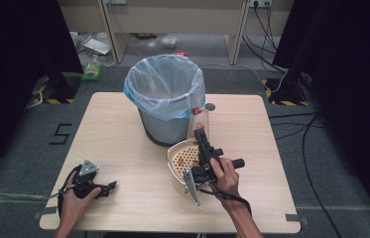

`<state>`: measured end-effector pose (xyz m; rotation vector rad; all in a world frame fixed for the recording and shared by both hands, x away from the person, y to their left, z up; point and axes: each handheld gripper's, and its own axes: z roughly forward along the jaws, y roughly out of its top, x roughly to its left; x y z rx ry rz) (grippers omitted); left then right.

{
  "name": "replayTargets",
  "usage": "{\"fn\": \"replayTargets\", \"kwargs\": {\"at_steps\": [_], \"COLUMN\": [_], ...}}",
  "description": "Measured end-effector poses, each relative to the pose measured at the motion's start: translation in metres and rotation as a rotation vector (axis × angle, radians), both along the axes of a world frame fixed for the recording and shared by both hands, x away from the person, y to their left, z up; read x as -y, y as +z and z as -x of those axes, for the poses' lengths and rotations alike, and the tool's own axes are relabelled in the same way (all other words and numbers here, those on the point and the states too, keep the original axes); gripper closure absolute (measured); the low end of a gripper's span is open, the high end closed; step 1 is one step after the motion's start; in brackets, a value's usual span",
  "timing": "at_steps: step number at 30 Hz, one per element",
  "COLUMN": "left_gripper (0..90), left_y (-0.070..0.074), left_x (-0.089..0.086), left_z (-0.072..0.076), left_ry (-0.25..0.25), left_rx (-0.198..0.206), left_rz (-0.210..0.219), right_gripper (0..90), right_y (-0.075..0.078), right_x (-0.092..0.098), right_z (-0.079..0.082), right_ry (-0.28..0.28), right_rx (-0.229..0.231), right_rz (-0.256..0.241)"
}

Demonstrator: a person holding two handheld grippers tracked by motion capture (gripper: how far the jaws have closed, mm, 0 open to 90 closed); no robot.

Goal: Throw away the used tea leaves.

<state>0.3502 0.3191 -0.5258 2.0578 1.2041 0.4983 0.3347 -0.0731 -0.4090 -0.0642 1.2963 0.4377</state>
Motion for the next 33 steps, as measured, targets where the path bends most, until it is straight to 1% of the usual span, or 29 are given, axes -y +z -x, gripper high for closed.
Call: {"fn": "replayTargets", "kwargs": {"at_steps": [1, 2, 3, 4, 5, 6, 7, 8, 9, 10, 11, 13, 14, 15, 17, 18, 19, 20, 21, 22, 24, 25, 26, 28, 29, 30, 31, 32, 33], "left_gripper": [0.0, 0.0, 0.0, 0.0, 0.0, 0.0, 0.0, 0.0, 0.0, 0.0, 0.0, 0.0, 0.0, 0.0, 0.1, 0.1, 0.0, 0.0, 0.0, 0.0, 0.0, 0.0, 0.0, 0.0, 0.0, 0.0, 0.0, 0.0, 0.0], "left_y": [0.0, 0.0, 0.0, 0.0, 0.0, 0.0, 0.0, 0.0, 0.0, 0.0, 0.0, 0.0, 0.0, 0.0, 0.0, 0.0, 0.0, 0.0, 0.0, 0.0, 0.0, 0.0, 0.0, 0.0, 0.0, 0.0, 0.0, 0.0, 0.0], "left_x": [0.0, 0.0, 0.0, 0.0, 0.0, 0.0, 0.0, 0.0, 0.0, 0.0, 0.0, 0.0, 0.0, 0.0, 0.0, 0.0, 0.0, 0.0, 0.0, 0.0, 0.0, 0.0, 0.0, 0.0, 0.0, 0.0, 0.0, 0.0, 0.0], "left_z": [0.0, 0.0, 0.0, 0.0, 0.0, 0.0, 0.0, 0.0, 0.0, 0.0, 0.0, 0.0, 0.0, 0.0, 0.0, 0.0, 0.0, 0.0, 0.0, 0.0, 0.0, 0.0, 0.0, 0.0, 0.0, 0.0, 0.0, 0.0, 0.0], "left_ry": [-0.001, 0.0, 0.0, 0.001, 0.0, -0.001, -0.001, -0.001, 0.001, 0.0, -0.001, -0.001, 0.0, 0.0, 0.0, 0.0, -0.001, 0.0, 0.0, 0.0, 0.0, 0.0, 0.0, 0.0, 0.0, 0.0, 0.0, -0.001, -0.001], "left_rx": [0.0, -0.001, -0.001, -0.002, -0.001, 0.0, 0.001, 0.001, -0.002, -0.001, 0.001, 0.001, -0.001, -0.002, 0.001, 0.002, 0.0, -0.001, -0.001, -0.001, -0.001, -0.001, -0.001, -0.001, 0.0, 0.0, 0.0, 0.0, 0.0], "left_rz": [-0.002, 0.001, 0.001, 0.004, 0.001, -0.002, -0.003, -0.003, 0.003, 0.003, -0.003, -0.002, 0.001, 0.003, -0.003, -0.003, -0.002, 0.001, 0.001, 0.001, 0.001, 0.001, 0.0, 0.0, 0.0, 0.0, 0.0, -0.001, -0.001], "right_gripper": [87.1, 87.1, 87.1, 87.1, 87.1, 87.1, 87.1, 87.1, 87.1, 87.1, 87.1, 87.1, 87.1, 87.1, 87.0, 87.0, 87.0, 87.0, 86.9, 86.9, 86.9, 86.8, 86.8, 86.8, 86.7, 86.8, 86.8, 86.7, 86.7], "right_y": [-0.001, -0.002, -0.002, -0.001, -0.002, -0.002, -0.001, -0.001, 0.0, -0.001, -0.001, 0.002, 0.004, 0.007, 0.01, 0.01, 0.012, 0.014, 0.02, 0.02, 0.024, 0.028, 0.03, 0.032, 0.037, 0.041, 0.041, 0.044, 0.045], "right_x": [0.0, -0.002, -0.002, -0.003, -0.002, -0.002, -0.002, -0.002, -0.002, -0.001, -0.001, -0.001, -0.001, 0.002, 0.007, 0.007, 0.01, 0.013, 0.021, 0.021, 0.029, 0.036, 0.038, 0.04, 0.043, 0.045, 0.045, 0.048, 0.05], "right_z": [-0.002, 0.002, 0.002, 0.001, -0.001, 0.0, 0.001, 0.001, 0.001, -0.002, -0.001, 0.001, 0.0, -0.003, -0.006, -0.006, -0.008, -0.009, -0.012, -0.012, -0.016, -0.019, -0.019, -0.02, -0.02, -0.022, -0.022, -0.025, -0.027], "right_ry": [-0.002, 0.012, 0.012, 0.01, 0.003, 0.01, 0.019, 0.019, 0.02, 0.001, 0.013, 0.019, 0.018, 0.023, 0.023, 0.023, 0.028, 0.032, 0.034, 0.034, 0.039, 0.035, 0.027, 0.016, 0.009, 0.01, 0.01, 0.018, 0.018], "right_rx": [-0.007, 0.005, 0.005, 0.012, -0.005, 0.0, 0.021, 0.021, 0.015, -0.003, -0.008, -0.006, -0.024, -0.053, -0.106, -0.106, -0.128, -0.155, -0.202, -0.202, -0.245, -0.281, -0.286, -0.277, -0.286, -0.3, -0.3, -0.327, -0.335], "right_rz": [-0.003, 0.006, 0.006, 0.023, 0.006, -0.003, 0.007, 0.007, -0.004, 0.007, -0.007, -0.006, -0.031, -0.088, -0.163, -0.163, -0.197, -0.237, -0.316, -0.316, -0.387, -0.444, -0.454, -0.448, -0.456, -0.482, -0.482, -0.517, -0.534]}}
